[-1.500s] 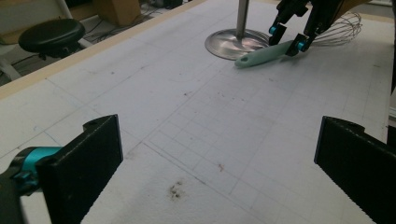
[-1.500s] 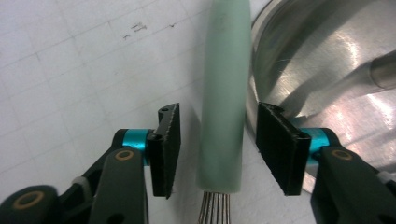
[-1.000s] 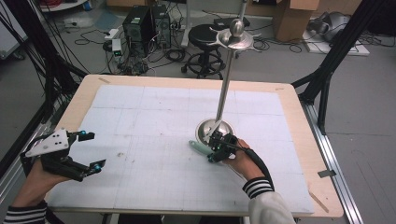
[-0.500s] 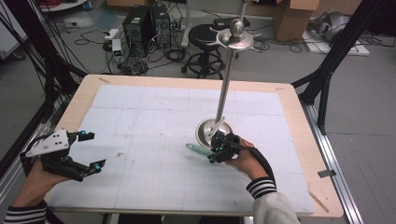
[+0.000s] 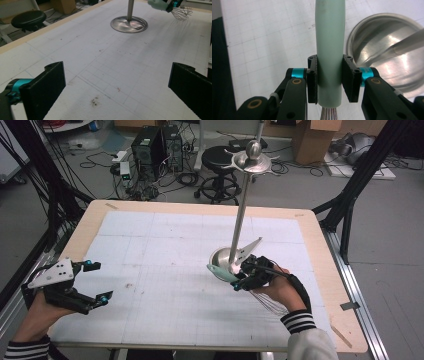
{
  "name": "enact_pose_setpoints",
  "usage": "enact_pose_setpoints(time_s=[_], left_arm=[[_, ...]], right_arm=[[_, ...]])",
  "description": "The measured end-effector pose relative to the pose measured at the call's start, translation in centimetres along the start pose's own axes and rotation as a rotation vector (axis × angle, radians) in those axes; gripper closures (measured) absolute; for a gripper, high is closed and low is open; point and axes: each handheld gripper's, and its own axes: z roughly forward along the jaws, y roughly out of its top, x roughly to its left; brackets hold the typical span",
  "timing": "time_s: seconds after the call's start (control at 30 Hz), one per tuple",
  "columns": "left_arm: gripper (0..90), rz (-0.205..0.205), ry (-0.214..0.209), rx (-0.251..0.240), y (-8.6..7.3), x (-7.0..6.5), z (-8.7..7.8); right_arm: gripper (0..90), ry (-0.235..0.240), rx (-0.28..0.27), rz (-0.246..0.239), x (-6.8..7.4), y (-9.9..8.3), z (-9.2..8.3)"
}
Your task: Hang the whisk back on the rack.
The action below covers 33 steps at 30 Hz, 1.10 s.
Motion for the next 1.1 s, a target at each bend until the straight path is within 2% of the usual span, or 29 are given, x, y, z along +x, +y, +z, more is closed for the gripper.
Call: enact_pose_setpoints(time_s=[0.53, 0.73, 0.87, 1.1], left_arm=[[1.7, -0.009, -0.015, -0.003, -0.1, 0.1, 0.0], [1.7, -0.019, -0.013, -0.003, -0.2, 0.2, -0.1], [1.7, -0.018, -0.012, -0.001, -0.2, 0.2, 0.0], [1.7, -0.018, -0.010, -0.001, -0.2, 0.2, 0.0]], right_arm=[[69.5, -0.006, -0.168, 0.037, -0.4, -2.3, -5.8], [69.5, -0.006, -0.252, 0.051, -0.6, -2.9, -8.1], [69.6, -0.024, -0.283, 0.066, -0.8, -3.1, -9.6], [69.6, -0.025, -0.354, 0.070, -1.2, -3.5, -12.0]])
